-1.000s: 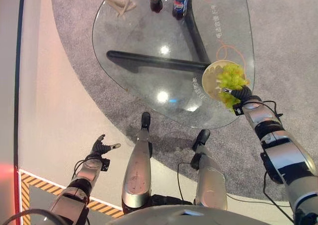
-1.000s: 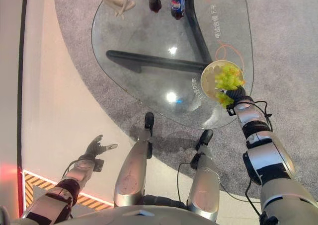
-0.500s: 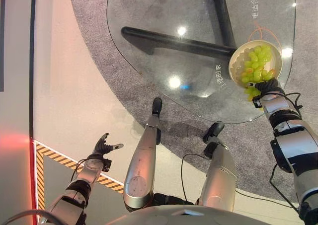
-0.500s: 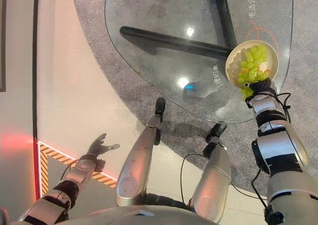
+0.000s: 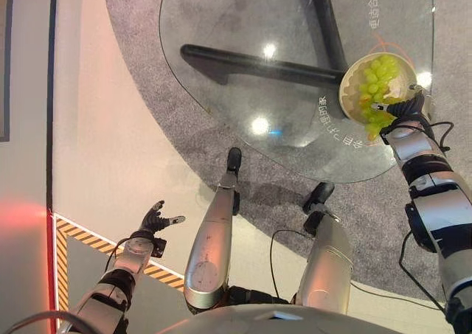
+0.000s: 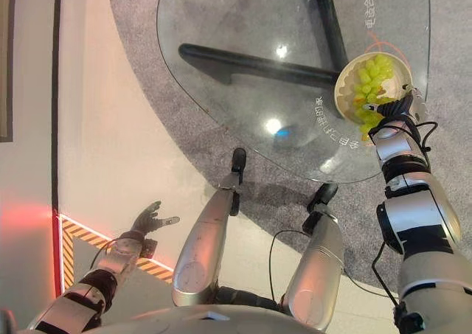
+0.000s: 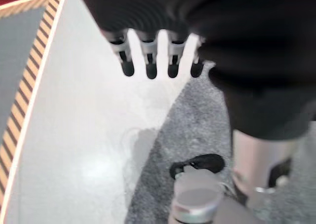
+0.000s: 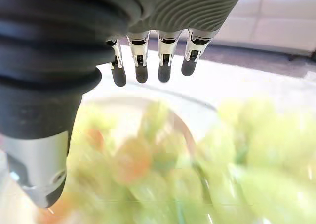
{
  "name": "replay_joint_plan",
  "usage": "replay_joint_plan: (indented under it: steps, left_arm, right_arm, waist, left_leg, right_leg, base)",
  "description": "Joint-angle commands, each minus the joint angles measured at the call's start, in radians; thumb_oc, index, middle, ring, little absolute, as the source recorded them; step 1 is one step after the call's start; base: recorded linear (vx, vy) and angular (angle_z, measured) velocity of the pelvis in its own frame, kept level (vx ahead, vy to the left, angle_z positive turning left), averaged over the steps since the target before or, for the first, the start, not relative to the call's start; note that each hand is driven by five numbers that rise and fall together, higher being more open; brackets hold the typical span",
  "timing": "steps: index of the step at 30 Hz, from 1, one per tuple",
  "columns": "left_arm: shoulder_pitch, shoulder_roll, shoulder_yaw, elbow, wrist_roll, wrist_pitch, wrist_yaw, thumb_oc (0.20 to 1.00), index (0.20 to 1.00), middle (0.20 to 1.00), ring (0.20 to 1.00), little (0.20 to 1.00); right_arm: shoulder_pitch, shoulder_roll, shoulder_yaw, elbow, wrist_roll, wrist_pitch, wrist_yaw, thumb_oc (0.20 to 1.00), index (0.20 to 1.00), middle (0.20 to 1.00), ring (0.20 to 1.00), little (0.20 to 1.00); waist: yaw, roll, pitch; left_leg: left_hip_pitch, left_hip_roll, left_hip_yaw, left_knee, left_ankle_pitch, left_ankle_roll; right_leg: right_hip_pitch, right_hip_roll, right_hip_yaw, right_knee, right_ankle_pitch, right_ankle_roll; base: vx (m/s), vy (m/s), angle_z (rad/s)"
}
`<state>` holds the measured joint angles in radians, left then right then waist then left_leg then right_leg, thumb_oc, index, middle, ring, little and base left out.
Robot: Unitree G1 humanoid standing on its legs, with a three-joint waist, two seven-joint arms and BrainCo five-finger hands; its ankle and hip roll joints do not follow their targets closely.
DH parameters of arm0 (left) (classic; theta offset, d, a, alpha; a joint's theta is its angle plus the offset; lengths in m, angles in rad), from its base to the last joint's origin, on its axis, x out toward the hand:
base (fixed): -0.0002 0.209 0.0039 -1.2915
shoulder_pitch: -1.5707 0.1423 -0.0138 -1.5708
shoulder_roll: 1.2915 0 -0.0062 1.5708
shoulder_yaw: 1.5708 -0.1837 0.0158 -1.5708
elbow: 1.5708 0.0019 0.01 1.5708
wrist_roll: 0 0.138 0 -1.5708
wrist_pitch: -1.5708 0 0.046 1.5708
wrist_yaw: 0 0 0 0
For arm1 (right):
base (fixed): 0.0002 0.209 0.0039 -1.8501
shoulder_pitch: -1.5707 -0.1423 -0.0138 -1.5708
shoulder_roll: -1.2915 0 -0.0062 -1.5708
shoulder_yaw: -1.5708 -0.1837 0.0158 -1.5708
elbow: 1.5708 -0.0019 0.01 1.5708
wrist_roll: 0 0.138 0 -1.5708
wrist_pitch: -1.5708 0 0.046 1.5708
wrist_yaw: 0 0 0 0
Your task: Pick up fruits into the plate
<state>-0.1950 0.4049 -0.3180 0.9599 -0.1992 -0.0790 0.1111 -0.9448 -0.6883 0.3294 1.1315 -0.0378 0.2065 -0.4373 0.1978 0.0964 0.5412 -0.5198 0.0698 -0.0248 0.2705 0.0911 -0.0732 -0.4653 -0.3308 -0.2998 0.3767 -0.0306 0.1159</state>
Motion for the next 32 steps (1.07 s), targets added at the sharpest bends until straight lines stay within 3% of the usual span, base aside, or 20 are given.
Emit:
replay_joint_plan:
  steps: [1, 6, 12, 16, 23, 27, 32]
  left_arm:
    - [0.062, -0.005, 0.004, 0.068, -0.042, 0.03, -0.029, 1.0, 1.0, 1.0, 1.0, 1.0]
    - [0.052, -0.003, 0.04, 0.11, -0.024, 0.052, -0.018, 1.0, 1.0, 1.0, 1.0, 1.0]
    - [0.079, -0.025, 0.077, 0.175, 0.052, 0.057, 0.013, 1.0, 1.0, 1.0, 1.0, 1.0]
    - [0.095, -0.041, 0.09, 0.192, 0.119, 0.064, 0.036, 1.0, 1.0, 1.0, 1.0, 1.0]
    - [0.085, -0.059, 0.104, 0.241, 0.167, 0.075, 0.042, 1.0, 1.0, 1.0, 1.0, 1.0]
    - [0.088, -0.072, 0.106, 0.263, 0.175, 0.081, 0.036, 1.0, 1.0, 1.0, 1.0, 1.0]
    - [0.105, -0.099, 0.1, 0.312, 0.206, 0.07, 0.02, 1.0, 1.0, 1.0, 1.0, 1.0]
  right_arm:
    - [0.055, -0.064, 0.029, -0.042, -0.1, -0.045, -0.05, 1.0, 1.0, 1.0, 1.0, 1.0]
    - [0.207, 0.0, -0.01, -0.09, -0.109, -0.093, -0.091, 1.0, 1.0, 1.0, 1.0, 1.0]
    - [0.504, 0.139, -0.055, -0.16, -0.096, -0.171, -0.059, 1.0, 1.0, 1.0, 1.0, 1.0]
    - [0.715, 0.215, -0.067, -0.214, -0.076, -0.252, 0.074, 1.0, 1.0, 1.0, 1.0, 1.0]
    - [0.859, 0.298, -0.076, -0.185, -0.035, -0.278, 0.241, 1.0, 1.0, 1.0, 1.0, 1.0]
    - [0.904, 0.339, -0.081, -0.093, -0.021, -0.282, 0.282, 1.0, 1.0, 1.0, 1.0, 1.0]
    - [0.901, 0.386, -0.12, 0.065, 0.048, -0.241, 0.315, 1.0, 1.0, 1.0, 1.0, 1.0]
  waist:
    - [-0.025, 0.006, -0.021]
    - [-0.058, -0.028, -0.023]
    - [-0.107, -0.087, -0.154]
    - [-0.149, -0.114, -0.249]
    - [-0.202, -0.136, -0.341]
    - [-0.219, -0.138, -0.379]
    - [-0.227, -0.124, -0.412]
  left_leg:
    - [0.113, -0.051, 0.092, -0.042, -0.088, 0.049]
    - [0.245, -0.029, 0.1, -0.096, -0.086, 0.04]
    - [0.392, 0.017, 0.134, -0.214, -0.071, 0.018]
    - [0.474, 0.064, 0.19, -0.299, -0.037, -0.007]
    - [0.531, 0.081, 0.231, -0.3, -0.053, -0.011]
    - [0.564, 0.084, 0.237, -0.294, -0.068, -0.009]
    - [0.616, 0.083, 0.235, -0.298, -0.084, -0.008]
  right_leg:
    - [0.051, 0.117, 0.0, 0.013, -0.029, -0.03]
    - [0.183, 0.131, 0.021, -0.073, -0.012, -0.019]
    - [0.34, 0.131, 0.024, -0.233, 0.031, 0.005]
    - [0.42, 0.129, 0.021, -0.308, 0.058, 0.025]
    - [0.468, 0.123, 0.04, -0.345, 0.069, 0.034]
    - [0.496, 0.125, 0.054, -0.358, 0.067, 0.035]
    - [0.547, 0.13, 0.067, -0.379, 0.063, 0.031]
  base:
    - [0.0, 0.017, -0.05]
    - [0.0, 0.01, -0.06]
    - [0.1, 0.006, -0.19]
    - [0.08, 0.008, -0.21]
    - [0.05, -0.009, -0.22]
    - [0.07, -0.013, -0.14]
    - [0.08, 0.019, -0.1]
